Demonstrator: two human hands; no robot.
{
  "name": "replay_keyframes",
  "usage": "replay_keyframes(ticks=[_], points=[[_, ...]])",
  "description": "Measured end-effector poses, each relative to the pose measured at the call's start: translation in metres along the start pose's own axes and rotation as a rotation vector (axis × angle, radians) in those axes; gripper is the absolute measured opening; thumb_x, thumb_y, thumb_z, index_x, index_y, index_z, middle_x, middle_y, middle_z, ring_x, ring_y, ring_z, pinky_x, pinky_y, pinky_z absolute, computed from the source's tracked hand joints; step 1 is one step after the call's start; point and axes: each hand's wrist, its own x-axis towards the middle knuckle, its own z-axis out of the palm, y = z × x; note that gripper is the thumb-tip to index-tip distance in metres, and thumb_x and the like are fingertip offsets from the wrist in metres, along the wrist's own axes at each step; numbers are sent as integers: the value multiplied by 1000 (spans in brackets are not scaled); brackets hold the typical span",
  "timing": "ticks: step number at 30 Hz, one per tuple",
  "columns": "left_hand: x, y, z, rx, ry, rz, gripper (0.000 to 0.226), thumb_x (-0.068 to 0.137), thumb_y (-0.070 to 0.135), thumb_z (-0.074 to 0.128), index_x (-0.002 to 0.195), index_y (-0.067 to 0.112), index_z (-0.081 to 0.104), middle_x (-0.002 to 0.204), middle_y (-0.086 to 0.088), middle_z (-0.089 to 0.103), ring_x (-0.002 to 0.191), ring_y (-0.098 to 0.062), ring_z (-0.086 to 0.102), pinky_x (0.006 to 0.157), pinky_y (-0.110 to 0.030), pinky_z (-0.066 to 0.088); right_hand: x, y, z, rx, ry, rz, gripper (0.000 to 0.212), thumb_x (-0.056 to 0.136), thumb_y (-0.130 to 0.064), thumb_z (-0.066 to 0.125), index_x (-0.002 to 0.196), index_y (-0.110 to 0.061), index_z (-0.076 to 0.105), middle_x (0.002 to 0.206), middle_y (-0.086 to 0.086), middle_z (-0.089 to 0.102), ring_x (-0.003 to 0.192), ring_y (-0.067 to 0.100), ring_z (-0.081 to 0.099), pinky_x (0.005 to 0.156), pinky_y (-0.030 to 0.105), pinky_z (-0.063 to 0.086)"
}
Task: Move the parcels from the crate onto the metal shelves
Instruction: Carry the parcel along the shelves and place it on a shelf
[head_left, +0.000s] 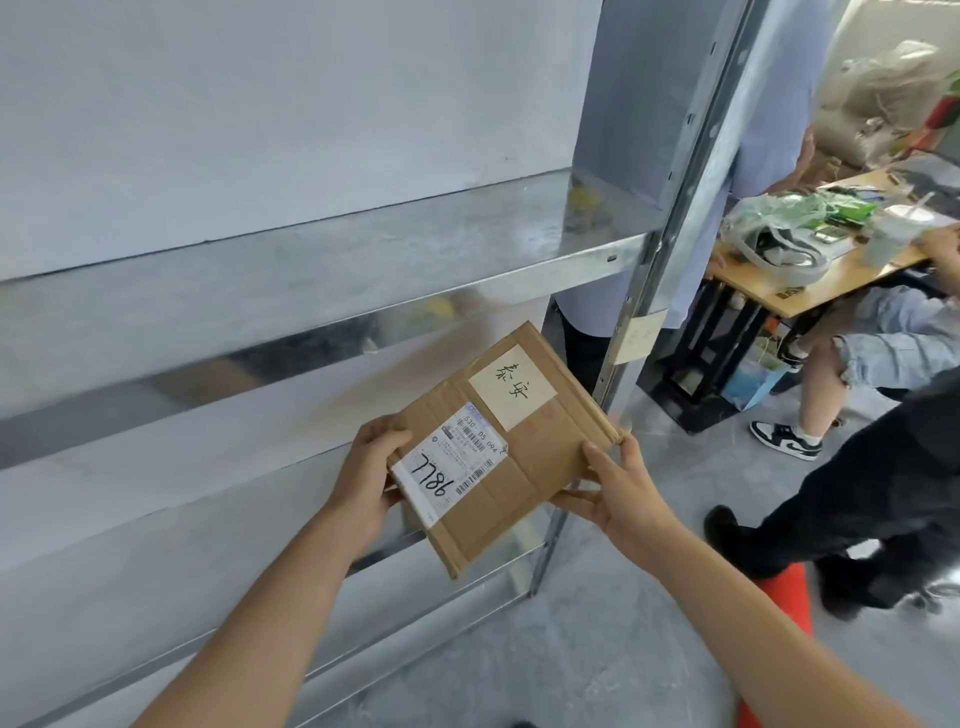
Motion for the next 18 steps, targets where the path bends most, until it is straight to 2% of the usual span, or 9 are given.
replay_keyframes(ticks=[4, 9, 11, 14, 16, 18], points=[[25, 6, 12, 61, -7, -14, 19, 99, 13, 59, 113, 26, 58, 92, -13, 73, 83, -28, 69, 66, -37, 54, 22, -13, 1, -5, 8, 1, 38, 110, -24, 52, 140, -41, 37, 133, 18, 58, 90, 42, 80, 71, 46, 68], [52, 7, 21, 116, 66, -62, 19, 97, 18, 63, 109, 29, 52, 99, -15, 73, 89, -33, 68, 68, -42, 55, 41, -17, 8, -29, 37, 10, 19, 109, -25, 54, 119, -40, 47, 142, 16, 55, 107, 41, 75, 80, 50, 67], [60, 5, 23, 110, 93, -72, 24, 95, 19, 65, 113, 28, 51, 100, -14, 73, 90, -32, 68, 69, -43, 55, 50, -15, 9, -35, 63, 6, 25, 108, -24, 55, 127, -36, 46, 143, 15, 55, 98, 35, 78, 79, 49, 68], [69, 2, 28, 121, 105, -95, 40, 95, 22, 67, 131, 28, 49, 102, -12, 75, 94, -31, 69, 78, -48, 56, 65, -9, 10, -77, 148, 19, 44, 107, -20, 58, 144, -29, 37, 139, 14, 55, 75, 27, 82, 74, 45, 68], [74, 0, 31, 144, 106, -101, 48, 95, 23, 67, 138, 30, 47, 107, -10, 76, 100, -29, 69, 84, -51, 55, 73, -3, 12, -112, 190, 54, 42, 106, -16, 58, 141, -24, 36, 132, 14, 59, 73, 28, 82, 76, 43, 68], [79, -3, 33, 154, 109, -108, 49, 95, 23, 66, 140, 30, 47, 111, -8, 76, 103, -26, 69, 82, -48, 56, 78, 1, 16, -106, 197, 73, 47, 105, -13, 58, 145, -19, 35, 127, 16, 63, 77, 28, 83, 79, 43, 68]])
